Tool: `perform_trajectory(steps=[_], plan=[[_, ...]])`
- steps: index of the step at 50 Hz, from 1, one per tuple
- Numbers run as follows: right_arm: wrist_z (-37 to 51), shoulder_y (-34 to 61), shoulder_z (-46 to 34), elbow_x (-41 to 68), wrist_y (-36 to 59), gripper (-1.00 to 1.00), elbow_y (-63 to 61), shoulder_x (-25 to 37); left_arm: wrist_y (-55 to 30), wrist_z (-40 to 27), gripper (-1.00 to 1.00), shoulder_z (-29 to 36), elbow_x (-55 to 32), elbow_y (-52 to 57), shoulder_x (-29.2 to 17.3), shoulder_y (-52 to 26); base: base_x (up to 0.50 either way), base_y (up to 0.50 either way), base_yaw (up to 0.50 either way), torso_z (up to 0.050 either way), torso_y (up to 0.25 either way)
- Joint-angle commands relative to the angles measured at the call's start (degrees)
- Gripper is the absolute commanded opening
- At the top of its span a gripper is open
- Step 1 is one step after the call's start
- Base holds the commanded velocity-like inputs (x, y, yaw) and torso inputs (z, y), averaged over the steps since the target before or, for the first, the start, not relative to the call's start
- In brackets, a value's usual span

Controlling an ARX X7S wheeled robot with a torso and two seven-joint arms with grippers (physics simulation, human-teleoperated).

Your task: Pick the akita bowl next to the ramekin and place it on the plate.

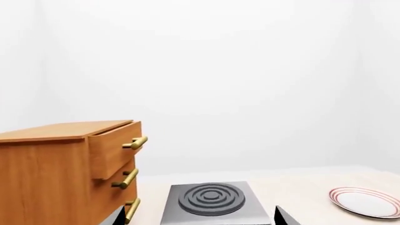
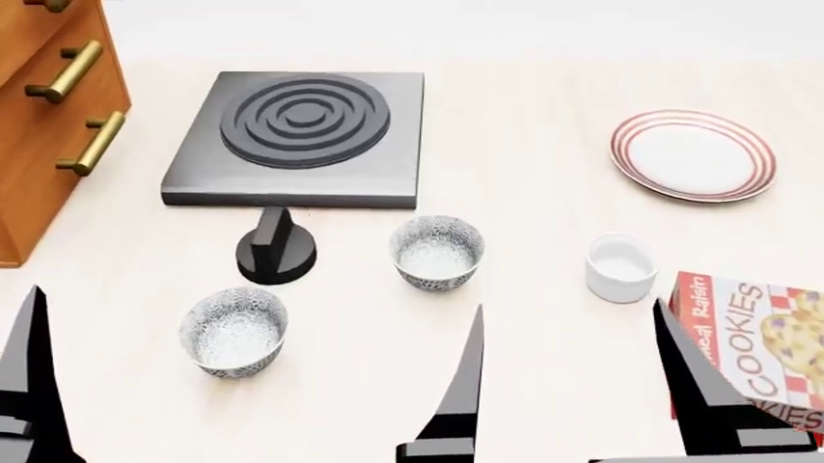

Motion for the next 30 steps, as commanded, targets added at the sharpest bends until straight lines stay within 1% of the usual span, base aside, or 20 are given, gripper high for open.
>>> perform_trajectory(steps=[1, 30], plan=[[0.25, 0.11, -0.92, -0.29, -0.85, 1.00, 0.08, 0.45, 0.55, -0.36, 1.00, 0.71, 0.02, -0.32, -0.38, -0.09, 0.25, 0.00, 0.00, 0.000, 0.000], [0.62, 0.29, -2.72, -0.95, -2.83, 1.00, 0.31, 1.65, 1.53, -1.18, 1.00, 1.98, -0.39, -0.43, -1.03, -0.57, 0.25, 0.00, 0.00, 0.000, 0.000]])
